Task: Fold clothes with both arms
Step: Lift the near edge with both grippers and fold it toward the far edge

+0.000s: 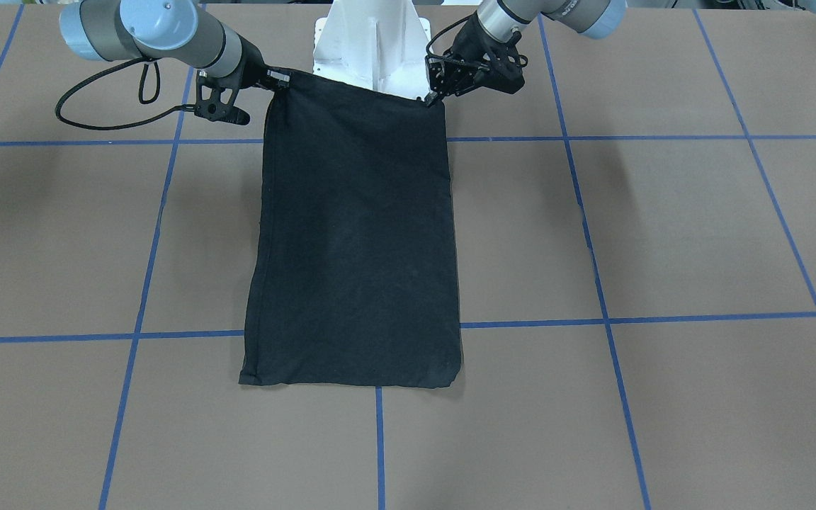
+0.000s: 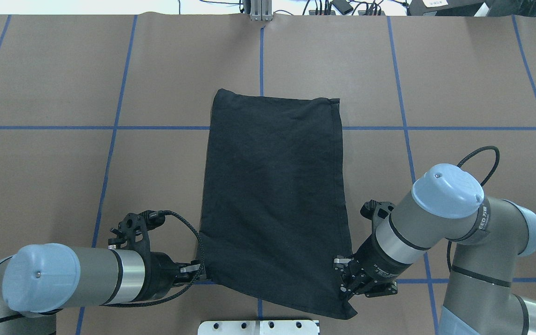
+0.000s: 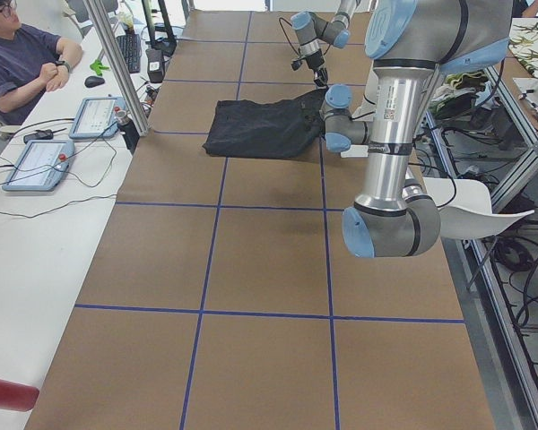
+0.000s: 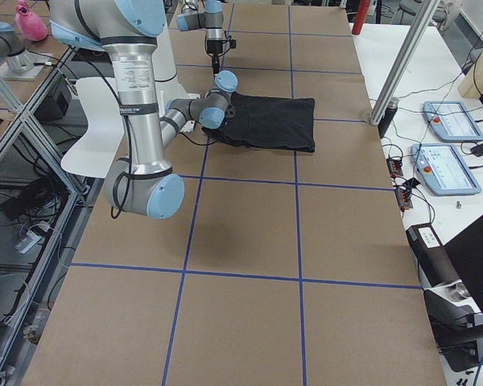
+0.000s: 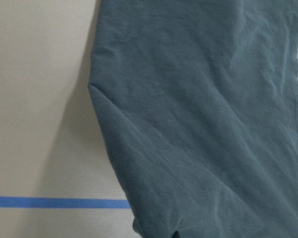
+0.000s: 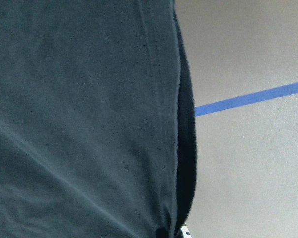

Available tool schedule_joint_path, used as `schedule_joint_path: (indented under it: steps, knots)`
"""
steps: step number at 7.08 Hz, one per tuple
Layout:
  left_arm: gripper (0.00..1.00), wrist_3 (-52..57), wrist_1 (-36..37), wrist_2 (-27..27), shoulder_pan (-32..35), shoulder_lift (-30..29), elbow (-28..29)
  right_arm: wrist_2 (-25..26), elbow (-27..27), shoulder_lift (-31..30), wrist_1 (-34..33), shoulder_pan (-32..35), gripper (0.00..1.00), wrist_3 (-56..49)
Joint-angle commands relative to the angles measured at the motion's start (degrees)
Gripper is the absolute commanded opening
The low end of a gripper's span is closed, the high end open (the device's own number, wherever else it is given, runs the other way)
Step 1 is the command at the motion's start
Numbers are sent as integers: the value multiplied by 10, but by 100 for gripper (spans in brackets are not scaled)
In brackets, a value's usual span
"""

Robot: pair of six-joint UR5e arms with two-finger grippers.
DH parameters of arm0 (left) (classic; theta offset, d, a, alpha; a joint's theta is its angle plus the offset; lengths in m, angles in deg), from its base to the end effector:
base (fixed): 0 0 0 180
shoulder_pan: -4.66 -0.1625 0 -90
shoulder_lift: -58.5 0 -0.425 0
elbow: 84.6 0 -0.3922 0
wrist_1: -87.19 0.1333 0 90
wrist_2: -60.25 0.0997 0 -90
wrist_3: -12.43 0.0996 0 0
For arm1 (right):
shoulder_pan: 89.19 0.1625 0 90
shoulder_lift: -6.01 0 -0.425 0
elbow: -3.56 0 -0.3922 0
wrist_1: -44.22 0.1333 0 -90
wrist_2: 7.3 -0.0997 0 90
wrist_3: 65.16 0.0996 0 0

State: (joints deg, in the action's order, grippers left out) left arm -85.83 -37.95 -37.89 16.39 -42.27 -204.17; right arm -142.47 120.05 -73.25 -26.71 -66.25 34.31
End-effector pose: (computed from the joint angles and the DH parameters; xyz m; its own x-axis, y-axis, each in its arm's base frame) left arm 0.4642 -0.2181 0.2543 0.2333 -0.1937 -0.9529 0.1016 0.9795 -0.1742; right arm -0.4408 -0.2546 0.2988 0.5482 0.3580 0.7559 0.1808 0.8317 -0.5250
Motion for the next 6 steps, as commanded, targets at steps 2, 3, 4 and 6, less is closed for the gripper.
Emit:
schedule_joint_path:
  steps: [2,3,4,6]
  knots:
    - [0,1,3,-40,28,0,-30,-43,-3,4,1,60,0,4]
    - [0,12,3,-69,66,-3,-30,-67,-5,6,2,99,0,1]
    - [0,34,3,-79,99,-6,-29,-69,-12,11,2,123,0,-2]
    - [0,53,3,-91,156,-52,-8,-68,-62,82,3,156,0,-3]
